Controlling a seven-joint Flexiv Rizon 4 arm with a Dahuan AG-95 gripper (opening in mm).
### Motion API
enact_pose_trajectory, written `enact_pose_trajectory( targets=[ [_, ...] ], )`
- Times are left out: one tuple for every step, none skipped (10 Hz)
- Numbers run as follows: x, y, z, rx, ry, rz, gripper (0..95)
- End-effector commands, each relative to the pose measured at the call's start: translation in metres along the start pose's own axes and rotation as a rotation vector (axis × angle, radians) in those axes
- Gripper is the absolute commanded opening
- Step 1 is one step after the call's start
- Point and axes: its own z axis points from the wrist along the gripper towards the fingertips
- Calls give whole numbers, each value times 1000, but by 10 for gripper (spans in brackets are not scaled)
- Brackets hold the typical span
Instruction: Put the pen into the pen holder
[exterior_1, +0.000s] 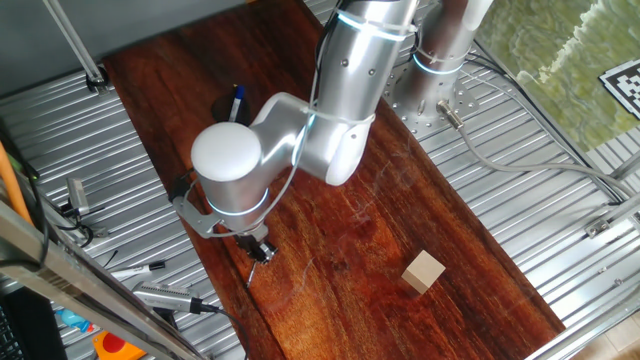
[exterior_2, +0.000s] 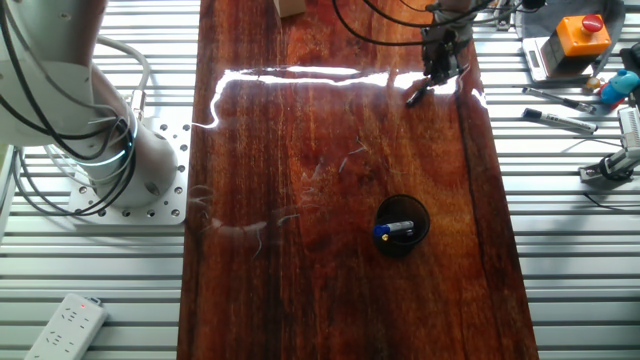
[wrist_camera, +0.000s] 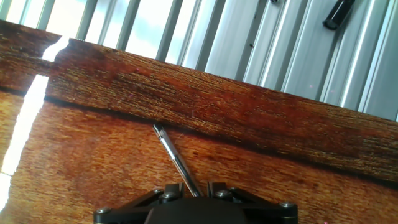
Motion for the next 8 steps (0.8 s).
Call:
enact_pose_trajectory(
  targets=[
    [-1,0,0,-5,2,-13,190],
    [-1,0,0,-11,2,-22,190],
    [-2,0,-3,-16,6,-33,190],
    [-2,0,-5,-18,7,-35,190],
    [-3,0,-6,-16,14,-39,190],
    [-3,0,-6,-16,13,-36,190],
    [-3,0,-6,-18,12,-33,190],
    [-3,0,-6,-31,14,-18,190]
  ],
)
